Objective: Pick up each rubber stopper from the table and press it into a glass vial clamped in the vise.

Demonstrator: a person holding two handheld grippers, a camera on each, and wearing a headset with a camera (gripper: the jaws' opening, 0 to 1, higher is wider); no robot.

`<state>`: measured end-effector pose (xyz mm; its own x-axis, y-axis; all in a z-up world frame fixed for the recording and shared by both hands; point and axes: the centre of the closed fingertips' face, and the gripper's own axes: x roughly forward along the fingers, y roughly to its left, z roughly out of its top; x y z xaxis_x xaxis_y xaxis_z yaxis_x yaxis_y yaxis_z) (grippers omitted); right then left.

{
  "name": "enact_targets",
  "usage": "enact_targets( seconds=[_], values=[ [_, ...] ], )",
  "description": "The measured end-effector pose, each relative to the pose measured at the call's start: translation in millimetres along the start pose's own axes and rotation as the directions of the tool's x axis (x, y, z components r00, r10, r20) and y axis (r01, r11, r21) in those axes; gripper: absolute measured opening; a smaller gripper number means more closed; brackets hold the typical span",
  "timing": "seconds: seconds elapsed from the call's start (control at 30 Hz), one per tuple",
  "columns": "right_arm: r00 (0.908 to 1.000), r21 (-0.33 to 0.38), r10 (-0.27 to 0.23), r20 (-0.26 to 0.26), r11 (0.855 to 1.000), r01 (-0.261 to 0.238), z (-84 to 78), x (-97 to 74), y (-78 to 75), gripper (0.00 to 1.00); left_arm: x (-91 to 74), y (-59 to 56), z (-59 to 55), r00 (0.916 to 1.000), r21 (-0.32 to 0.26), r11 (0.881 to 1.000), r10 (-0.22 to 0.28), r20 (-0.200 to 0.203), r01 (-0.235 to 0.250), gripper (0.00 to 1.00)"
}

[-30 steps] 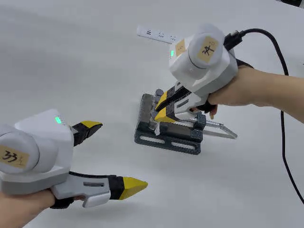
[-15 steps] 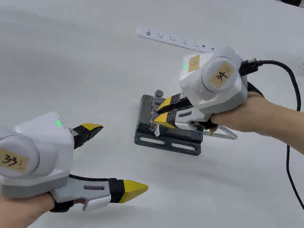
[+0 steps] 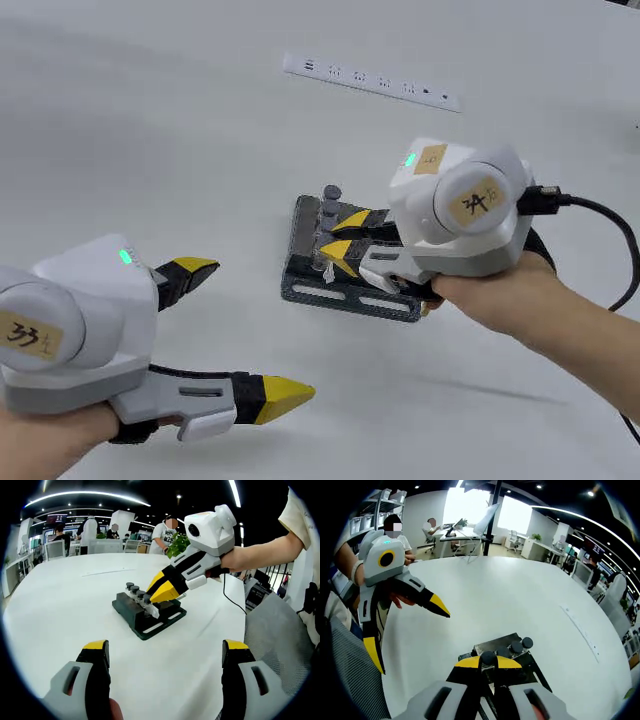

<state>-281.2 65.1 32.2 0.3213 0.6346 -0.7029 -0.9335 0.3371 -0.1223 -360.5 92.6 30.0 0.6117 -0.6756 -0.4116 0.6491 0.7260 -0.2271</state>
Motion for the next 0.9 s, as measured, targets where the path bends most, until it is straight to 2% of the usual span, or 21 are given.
enact_targets(
  seconds=[0.03, 0.1, 0.2, 0.33, 0.53, 0.6, 0.9],
  values=[
    [1.0, -0.005, 0.0, 0.0, 1.0, 0.0, -0.5, 0.0, -0.2, 0.03, 0.1, -0.1, -0.2, 1.0, 0.0, 1.0, -0.001, 0.0, 0.001, 0.92],
    [0.9997, 0.049, -0.021, 0.009, 0.999, 0.021, -0.9, 1.0, -0.5, 0.03, 0.4, -0.3, -0.8, 1.0, -0.001, 1.0, -0.003, -0.001, 0.003, 0.92],
    [0.9995, 0.04, -0.032, 0.007, 0.999, 0.031, -1.2, 0.6, -0.3, 0.03, 1.1, -1.1, -0.5, 1.0, 0.0, 1.0, -0.004, -0.002, 0.004, 0.92],
    [0.9994, 0.074, -0.031, -0.016, 0.997, 0.032, -0.2, 1.9, -1.6, 0.03, 1.8, -1.6, 0.6, 1.0, 0.003, 1.0, -0.007, -0.001, 0.007, 0.92],
    [0.9995, 0.061, -0.024, -0.019, 0.998, 0.025, 0.0, 1.4, -1.6, 0.04, 2.0, -0.3, 1.7, 1.0, 0.001, 1.0, -0.006, 0.002, 0.006, 0.92],
    [0.9993, 0.02, -0.024, -0.027, 0.999, 0.025, 0.6, 1.9, -1.0, 0.05, 2.0, 0.4, 1.3, 1.0, 0.002, 1.0, -0.005, 0.0, 0.005, 0.92],
    [0.9993, 0.025, -0.014, -0.035, 1.0, 0.015, -0.2, 2.6, -0.2, 0.06, 2.4, 0.5, 1.8, 1.0, -0.001, 1.0, -0.004, 0.002, 0.004, 0.92]
  ],
)
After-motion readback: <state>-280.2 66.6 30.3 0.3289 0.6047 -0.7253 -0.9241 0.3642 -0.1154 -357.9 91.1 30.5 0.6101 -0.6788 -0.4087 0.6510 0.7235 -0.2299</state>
